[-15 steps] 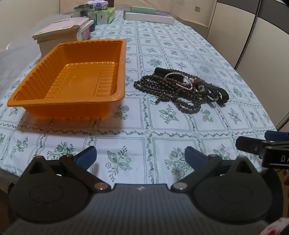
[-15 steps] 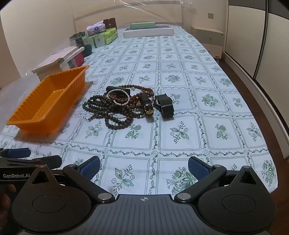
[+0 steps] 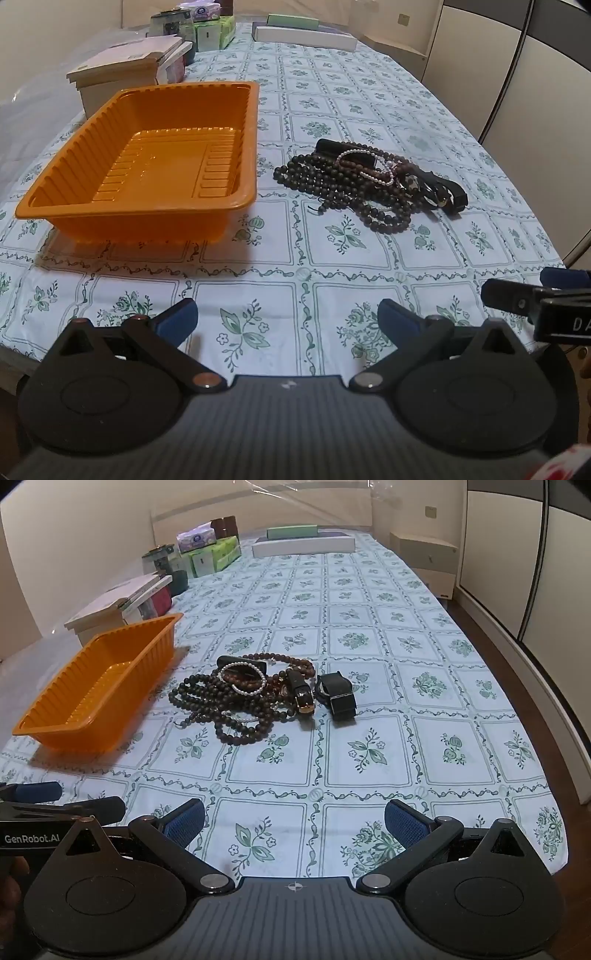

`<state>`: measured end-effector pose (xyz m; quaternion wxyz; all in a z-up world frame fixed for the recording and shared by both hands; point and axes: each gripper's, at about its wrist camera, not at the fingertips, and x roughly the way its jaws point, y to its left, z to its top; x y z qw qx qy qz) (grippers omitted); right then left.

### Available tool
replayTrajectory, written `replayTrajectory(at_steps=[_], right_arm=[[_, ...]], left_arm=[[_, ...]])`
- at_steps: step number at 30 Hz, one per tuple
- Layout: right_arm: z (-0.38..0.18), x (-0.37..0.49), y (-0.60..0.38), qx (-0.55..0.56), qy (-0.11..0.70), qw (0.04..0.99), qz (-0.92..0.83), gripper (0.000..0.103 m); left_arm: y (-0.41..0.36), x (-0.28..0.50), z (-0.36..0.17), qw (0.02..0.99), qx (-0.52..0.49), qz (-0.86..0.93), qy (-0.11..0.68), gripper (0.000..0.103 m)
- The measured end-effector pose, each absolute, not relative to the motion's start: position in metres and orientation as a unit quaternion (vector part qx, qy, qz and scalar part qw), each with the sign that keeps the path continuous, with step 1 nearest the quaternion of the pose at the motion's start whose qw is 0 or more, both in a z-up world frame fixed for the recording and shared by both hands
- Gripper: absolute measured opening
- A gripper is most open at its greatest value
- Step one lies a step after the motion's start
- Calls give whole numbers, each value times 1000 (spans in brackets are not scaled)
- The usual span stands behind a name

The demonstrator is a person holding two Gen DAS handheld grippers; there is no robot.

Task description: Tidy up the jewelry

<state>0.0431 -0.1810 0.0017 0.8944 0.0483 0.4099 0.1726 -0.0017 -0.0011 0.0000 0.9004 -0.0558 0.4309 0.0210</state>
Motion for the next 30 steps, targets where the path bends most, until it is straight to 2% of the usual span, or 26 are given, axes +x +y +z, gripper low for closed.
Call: replayTrajectory(at_steps=[30], right_arm=[[3, 46, -182, 46, 409, 895, 171, 103]], left_arm=[[-3, 1, 1, 901, -56, 17, 431, 103]])
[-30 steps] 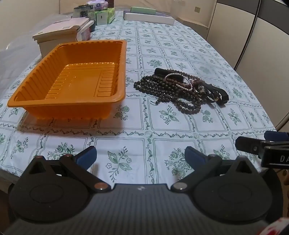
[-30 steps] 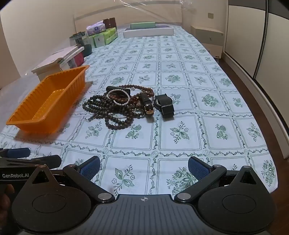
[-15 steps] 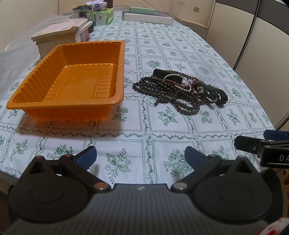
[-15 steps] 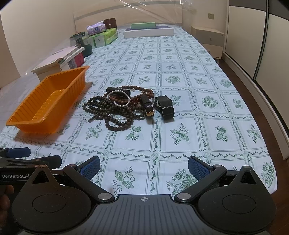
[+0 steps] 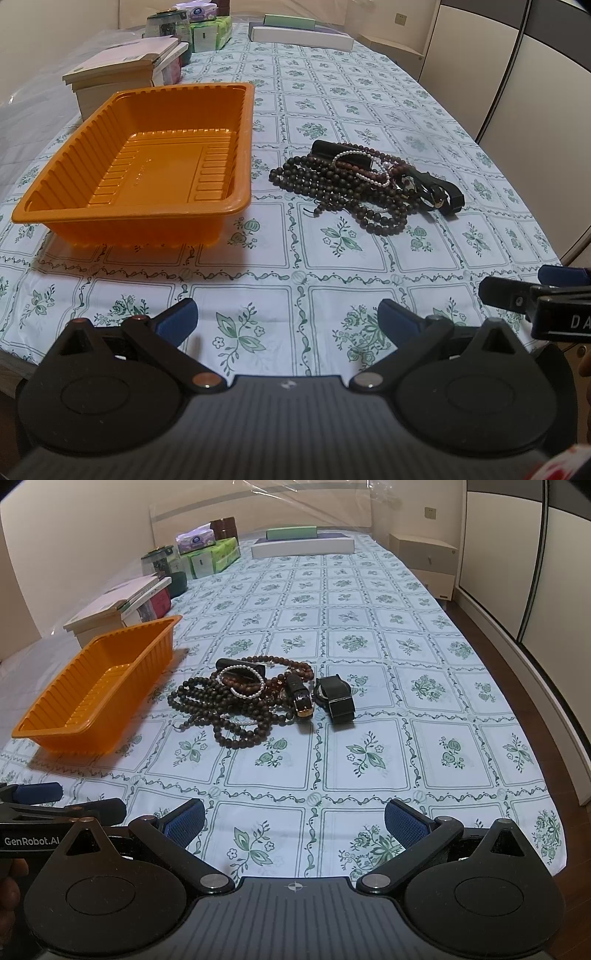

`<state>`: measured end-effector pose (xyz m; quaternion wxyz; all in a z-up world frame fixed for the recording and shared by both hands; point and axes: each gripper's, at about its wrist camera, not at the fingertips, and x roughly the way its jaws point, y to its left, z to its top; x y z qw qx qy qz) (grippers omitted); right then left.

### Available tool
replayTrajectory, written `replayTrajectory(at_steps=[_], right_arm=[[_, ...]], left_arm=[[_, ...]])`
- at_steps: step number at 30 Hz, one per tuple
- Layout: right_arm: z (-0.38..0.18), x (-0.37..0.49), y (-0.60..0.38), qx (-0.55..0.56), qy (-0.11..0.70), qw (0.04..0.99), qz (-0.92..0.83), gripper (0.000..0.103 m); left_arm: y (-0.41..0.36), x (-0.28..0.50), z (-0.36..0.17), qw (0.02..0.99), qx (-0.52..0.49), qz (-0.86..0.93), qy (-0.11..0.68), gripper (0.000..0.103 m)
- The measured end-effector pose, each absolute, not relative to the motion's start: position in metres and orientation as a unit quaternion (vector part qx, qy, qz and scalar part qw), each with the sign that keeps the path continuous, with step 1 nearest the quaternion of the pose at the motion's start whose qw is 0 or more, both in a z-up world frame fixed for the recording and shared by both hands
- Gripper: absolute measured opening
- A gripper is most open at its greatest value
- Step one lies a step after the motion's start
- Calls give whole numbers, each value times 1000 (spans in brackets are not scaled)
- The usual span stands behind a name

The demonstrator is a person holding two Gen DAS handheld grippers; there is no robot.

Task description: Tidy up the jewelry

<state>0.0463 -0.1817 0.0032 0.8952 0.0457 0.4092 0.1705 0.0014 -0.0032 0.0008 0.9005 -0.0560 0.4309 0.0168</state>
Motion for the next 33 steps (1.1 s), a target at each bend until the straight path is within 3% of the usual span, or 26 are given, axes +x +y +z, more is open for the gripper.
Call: replayTrajectory(at_steps=[33], right_arm=[[2, 46, -184, 48, 410, 895, 170, 103]], left_arm=[[-5, 0, -1, 900, -59, 14, 431, 103]])
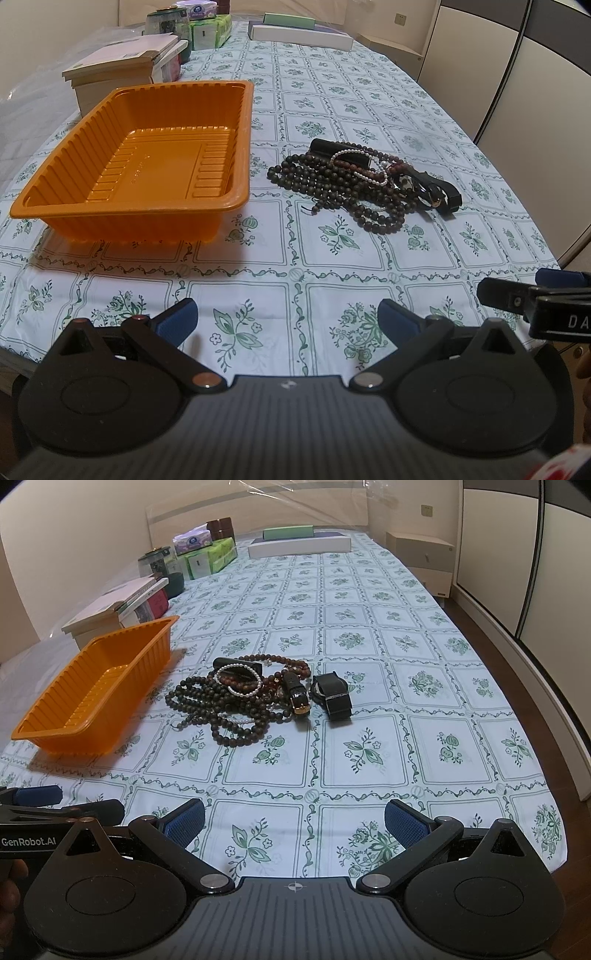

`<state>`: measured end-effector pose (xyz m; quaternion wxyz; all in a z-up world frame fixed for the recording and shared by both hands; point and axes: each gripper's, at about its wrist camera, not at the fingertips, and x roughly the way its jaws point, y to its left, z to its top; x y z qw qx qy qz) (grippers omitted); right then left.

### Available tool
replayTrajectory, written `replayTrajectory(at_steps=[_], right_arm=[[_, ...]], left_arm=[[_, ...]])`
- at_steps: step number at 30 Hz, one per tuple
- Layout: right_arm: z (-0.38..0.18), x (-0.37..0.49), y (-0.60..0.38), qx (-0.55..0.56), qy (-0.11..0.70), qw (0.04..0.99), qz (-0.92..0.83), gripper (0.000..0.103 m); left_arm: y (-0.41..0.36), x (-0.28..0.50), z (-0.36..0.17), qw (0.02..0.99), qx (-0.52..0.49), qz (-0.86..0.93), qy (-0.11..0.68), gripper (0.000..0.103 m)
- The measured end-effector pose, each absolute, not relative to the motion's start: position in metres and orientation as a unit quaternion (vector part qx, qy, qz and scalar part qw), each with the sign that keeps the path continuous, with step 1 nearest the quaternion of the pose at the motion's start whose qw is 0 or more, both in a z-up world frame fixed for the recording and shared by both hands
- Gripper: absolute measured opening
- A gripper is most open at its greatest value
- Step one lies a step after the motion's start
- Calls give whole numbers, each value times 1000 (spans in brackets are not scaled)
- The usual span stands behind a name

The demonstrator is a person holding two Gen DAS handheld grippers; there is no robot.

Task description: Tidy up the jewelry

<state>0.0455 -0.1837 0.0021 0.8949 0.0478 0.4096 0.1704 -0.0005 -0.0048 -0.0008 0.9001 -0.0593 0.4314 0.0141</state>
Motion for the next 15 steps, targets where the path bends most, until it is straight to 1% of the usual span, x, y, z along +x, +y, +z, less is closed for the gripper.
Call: replayTrajectory(at_steps=[12, 15], right_arm=[[2, 46, -184, 47, 410, 895, 171, 103], [2, 46, -184, 50, 408, 896, 170, 103]], left_arm=[[-4, -2, -2, 900, -62, 13, 432, 103], [-1, -2, -2, 898, -79, 6, 432, 103]])
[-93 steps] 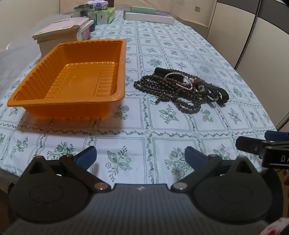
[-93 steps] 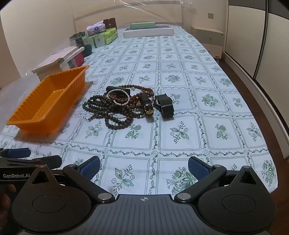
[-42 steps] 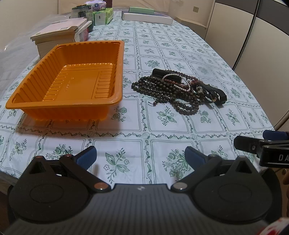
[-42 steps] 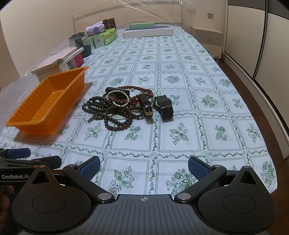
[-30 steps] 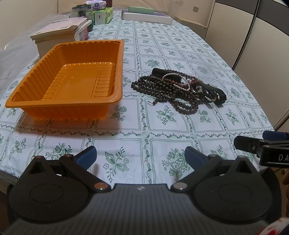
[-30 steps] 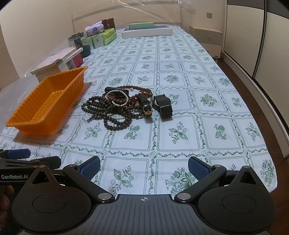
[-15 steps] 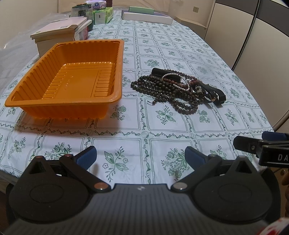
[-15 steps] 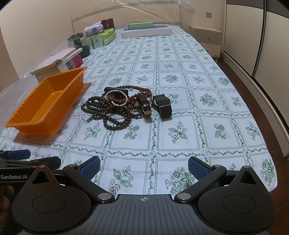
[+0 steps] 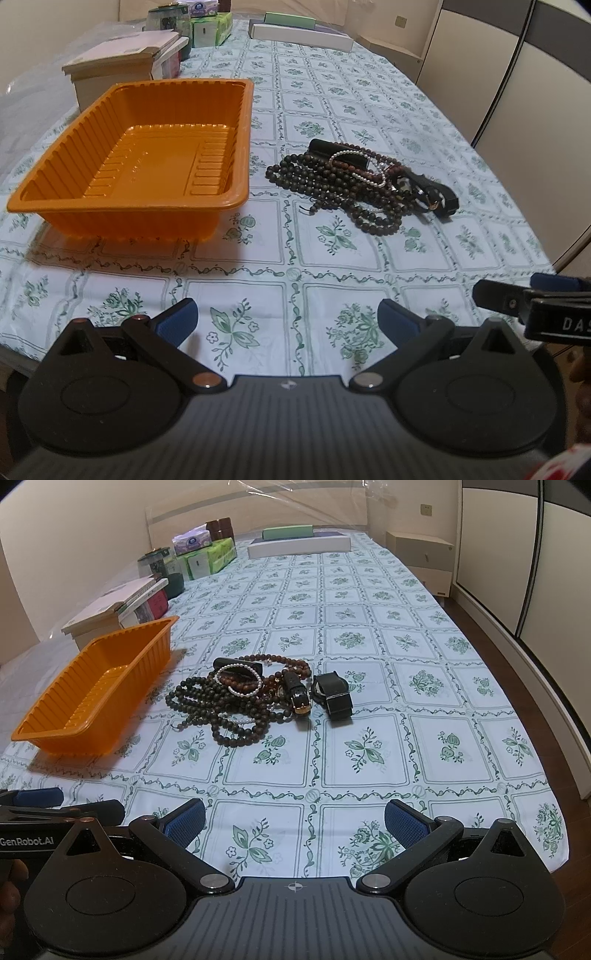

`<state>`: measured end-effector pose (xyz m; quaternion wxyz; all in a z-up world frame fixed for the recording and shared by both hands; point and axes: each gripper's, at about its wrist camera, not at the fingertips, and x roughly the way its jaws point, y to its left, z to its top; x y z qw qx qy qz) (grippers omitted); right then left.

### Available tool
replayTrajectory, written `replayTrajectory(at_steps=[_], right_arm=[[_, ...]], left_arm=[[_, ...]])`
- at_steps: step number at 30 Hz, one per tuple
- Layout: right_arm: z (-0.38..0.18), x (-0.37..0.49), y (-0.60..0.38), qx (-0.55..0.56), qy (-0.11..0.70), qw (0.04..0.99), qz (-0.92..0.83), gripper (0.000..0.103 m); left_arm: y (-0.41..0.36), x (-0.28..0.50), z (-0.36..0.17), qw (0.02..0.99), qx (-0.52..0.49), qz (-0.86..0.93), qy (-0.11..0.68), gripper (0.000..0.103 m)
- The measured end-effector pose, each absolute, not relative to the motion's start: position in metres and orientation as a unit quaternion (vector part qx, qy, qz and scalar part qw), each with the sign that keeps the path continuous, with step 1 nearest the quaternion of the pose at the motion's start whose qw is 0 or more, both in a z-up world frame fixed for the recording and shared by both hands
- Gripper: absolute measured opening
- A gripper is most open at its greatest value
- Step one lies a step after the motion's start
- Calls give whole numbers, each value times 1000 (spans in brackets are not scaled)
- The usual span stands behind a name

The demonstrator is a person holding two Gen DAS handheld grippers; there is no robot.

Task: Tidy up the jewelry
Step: 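Move the left tool to the orange tray and grip its rim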

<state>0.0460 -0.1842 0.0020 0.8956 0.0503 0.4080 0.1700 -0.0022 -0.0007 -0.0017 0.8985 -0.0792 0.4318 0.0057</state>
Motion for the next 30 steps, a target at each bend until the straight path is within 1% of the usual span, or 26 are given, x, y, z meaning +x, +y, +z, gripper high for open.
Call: replayTrajectory(at_steps=[10, 16, 19, 25, 26, 30], right_arm=[[8, 50, -187, 84, 382, 904, 170, 103], [10, 55, -181, 84, 377, 905, 177, 102], [10, 58, -178, 82, 379, 904, 179, 103], [9, 62, -169, 72, 380, 905, 179, 102], [9, 62, -167, 71, 381, 904, 179, 102], [7, 65, -163, 64, 385, 903, 178, 102]], left_arm=[[38, -2, 23, 900, -166, -20, 403, 102], [80, -2, 43, 911, -180, 2, 371, 102], [109, -1, 53, 918, -180, 21, 353, 101], [174, 10, 62, 926, -163, 71, 332, 94], [185, 12, 62, 926, -161, 76, 332, 91], [217, 24, 50, 923, -149, 88, 344, 81]])
